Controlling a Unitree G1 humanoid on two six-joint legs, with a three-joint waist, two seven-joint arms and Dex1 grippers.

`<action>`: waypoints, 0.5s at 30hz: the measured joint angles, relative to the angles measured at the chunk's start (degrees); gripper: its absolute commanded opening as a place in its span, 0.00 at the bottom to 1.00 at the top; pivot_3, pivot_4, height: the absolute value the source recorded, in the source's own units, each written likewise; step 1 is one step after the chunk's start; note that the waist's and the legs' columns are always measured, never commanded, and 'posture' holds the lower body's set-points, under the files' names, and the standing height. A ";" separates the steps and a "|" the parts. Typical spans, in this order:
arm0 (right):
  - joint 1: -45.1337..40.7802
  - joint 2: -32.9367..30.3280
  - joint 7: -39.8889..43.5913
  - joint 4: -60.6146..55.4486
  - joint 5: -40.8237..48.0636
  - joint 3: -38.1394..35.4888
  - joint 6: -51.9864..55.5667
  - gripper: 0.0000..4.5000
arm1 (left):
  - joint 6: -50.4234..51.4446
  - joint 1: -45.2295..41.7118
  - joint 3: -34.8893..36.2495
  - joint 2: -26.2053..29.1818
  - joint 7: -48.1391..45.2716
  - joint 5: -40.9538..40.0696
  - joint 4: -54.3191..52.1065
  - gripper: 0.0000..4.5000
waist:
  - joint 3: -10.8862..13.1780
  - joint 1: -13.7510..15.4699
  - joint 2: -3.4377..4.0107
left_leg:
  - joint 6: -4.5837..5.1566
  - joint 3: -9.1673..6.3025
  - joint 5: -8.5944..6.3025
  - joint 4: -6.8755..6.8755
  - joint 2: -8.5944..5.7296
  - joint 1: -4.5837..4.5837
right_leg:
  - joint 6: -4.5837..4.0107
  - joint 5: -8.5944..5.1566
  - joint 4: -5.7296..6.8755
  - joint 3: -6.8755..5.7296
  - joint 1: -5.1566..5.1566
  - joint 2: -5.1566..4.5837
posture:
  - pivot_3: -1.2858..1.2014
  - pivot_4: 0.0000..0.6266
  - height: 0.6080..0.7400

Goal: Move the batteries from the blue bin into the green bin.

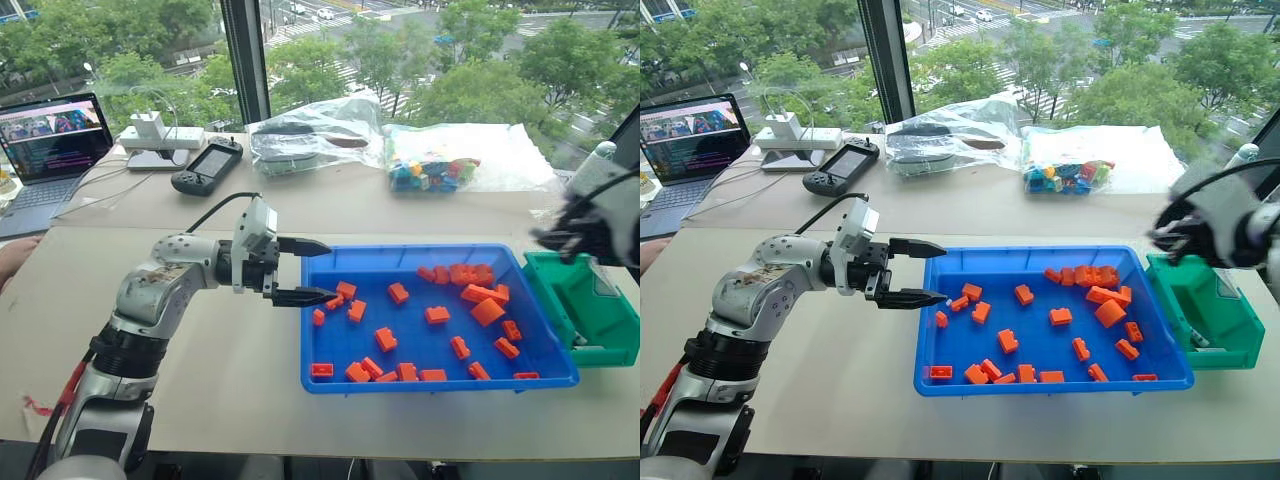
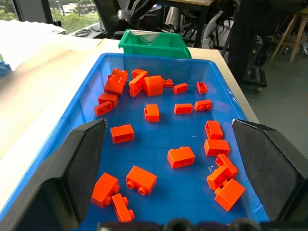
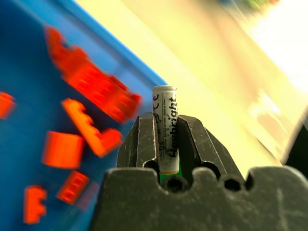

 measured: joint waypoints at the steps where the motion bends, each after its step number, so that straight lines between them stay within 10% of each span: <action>1: 0.64 0.15 -1.10 1.78 -0.21 -0.66 0.04 0.06 | -0.03 -0.03 0.00 -0.04 -0.15 0.00 0.08 1.00 | 0.00 -0.02 0.01 | 0.00 0.03 0.00 0.00 0.00 0.00 | 0.00 0.00 0.00 0.04 -0.02 0.00 | 0.52 0.24 0.94; 7: 5.15 2.93 -3.80 3.63 1.04 -2.56 0.11 0.06 | -0.70 -0.98 -0.45 -0.70 -0.56 0.25 1.19 1.00 | 0.00 -1.26 0.05 | 0.00 0.11 0.00 -0.03 0.07 0.06 | -0.01 0.00 0.00 0.14 -0.06 0.08 | 0.52 0.24 0.94; 15: 8.99 5.49 -7.71 1.44 1.26 -3.47 2.06 0.71 | -0.46 -0.97 -0.39 -0.57 -0.38 0.11 1.25 1.00 | 0.01 -1.24 0.07 | 0.00 0.10 0.00 -0.03 0.06 0.05 | 0.00 0.00 0.00 0.14 -0.04 0.06 | 0.52 0.24 0.94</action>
